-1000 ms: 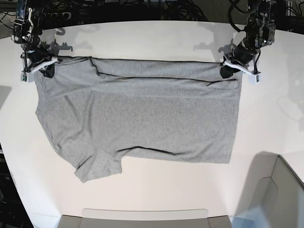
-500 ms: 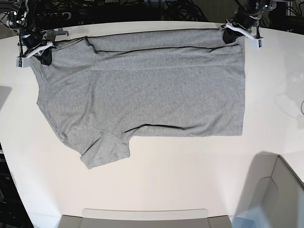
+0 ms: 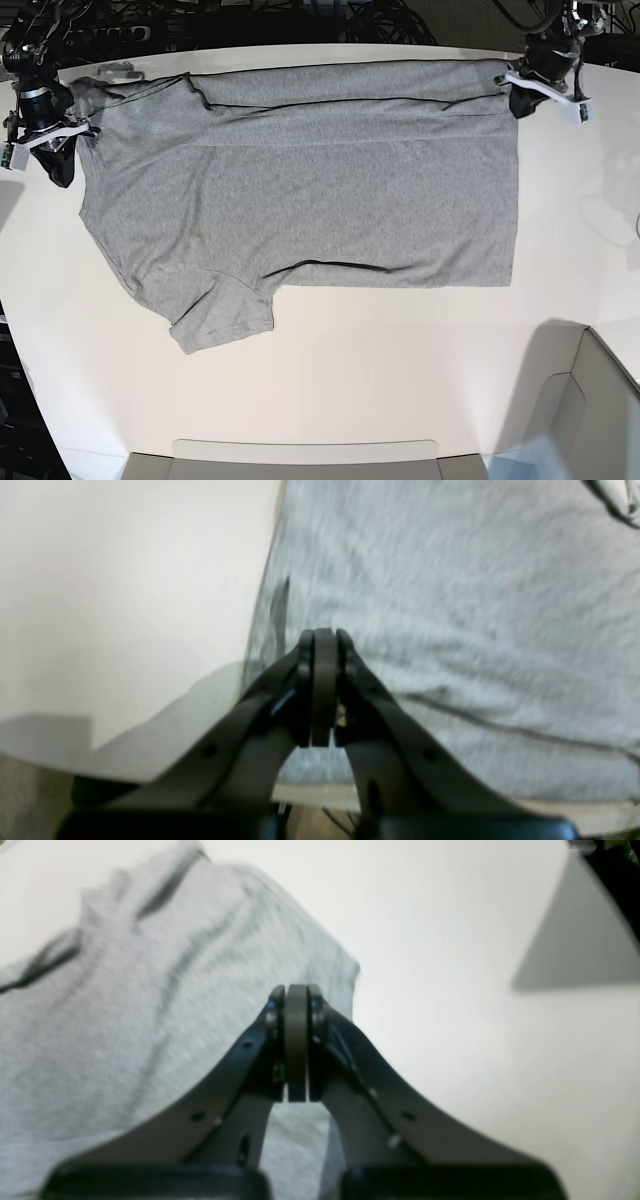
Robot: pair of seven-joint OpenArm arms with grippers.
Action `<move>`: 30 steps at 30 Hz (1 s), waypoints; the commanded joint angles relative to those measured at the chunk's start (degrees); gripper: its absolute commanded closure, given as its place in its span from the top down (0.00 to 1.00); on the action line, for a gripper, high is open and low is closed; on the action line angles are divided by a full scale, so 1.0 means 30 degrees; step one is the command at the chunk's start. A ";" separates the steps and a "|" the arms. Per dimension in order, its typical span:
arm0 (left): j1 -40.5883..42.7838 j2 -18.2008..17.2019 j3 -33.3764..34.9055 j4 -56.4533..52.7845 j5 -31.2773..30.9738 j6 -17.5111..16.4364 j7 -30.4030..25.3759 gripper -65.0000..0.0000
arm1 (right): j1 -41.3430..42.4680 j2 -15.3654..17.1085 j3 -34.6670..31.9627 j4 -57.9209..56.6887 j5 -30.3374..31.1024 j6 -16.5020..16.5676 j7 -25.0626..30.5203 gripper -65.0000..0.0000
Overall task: Fold the T-shirt properly
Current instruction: 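Drag the held shoulder edge with both grippers, sliding the shirt along, then release the right gripper and move it to the shirt's sleeve corner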
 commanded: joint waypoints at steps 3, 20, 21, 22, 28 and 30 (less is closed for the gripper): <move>-0.0629 -0.0257 -0.0261 0.0367 -0.0068 -0.0055 0.0029 0.00 | 0.1180 0.0579 -0.0334 0.0221 0.0202 0.0046 0.0305 0.00; -0.7544 0.2498 -0.0320 0.0367 -0.0038 0.0062 0.7385 0.00 | 1.5158 0.2660 -0.6927 -1.4959 -0.8648 0.0046 -0.1952 0.00; -0.7720 0.2498 -0.0320 0.0367 -0.0038 0.0062 0.7385 0.00 | 1.5188 0.2660 -0.6957 -1.5779 -0.8648 0.0046 -0.1659 0.00; -0.7838 0.2527 -0.0320 0.0367 -0.0038 0.0062 0.7385 0.00 | 1.5188 0.2719 -0.6957 -1.6277 -0.8648 0.0046 -0.1629 0.00; -0.7984 0.2527 -0.0349 0.0309 -0.0038 0.0062 0.7355 0.00 | 1.2873 0.2777 -0.6986 -1.5955 -0.8677 0.0046 -0.2274 0.00; -0.7984 0.2498 -0.0349 0.0309 -0.0038 0.0062 0.7355 0.00 | 1.1554 0.2777 -0.6986 -1.4871 -0.8589 0.0046 -0.2303 0.00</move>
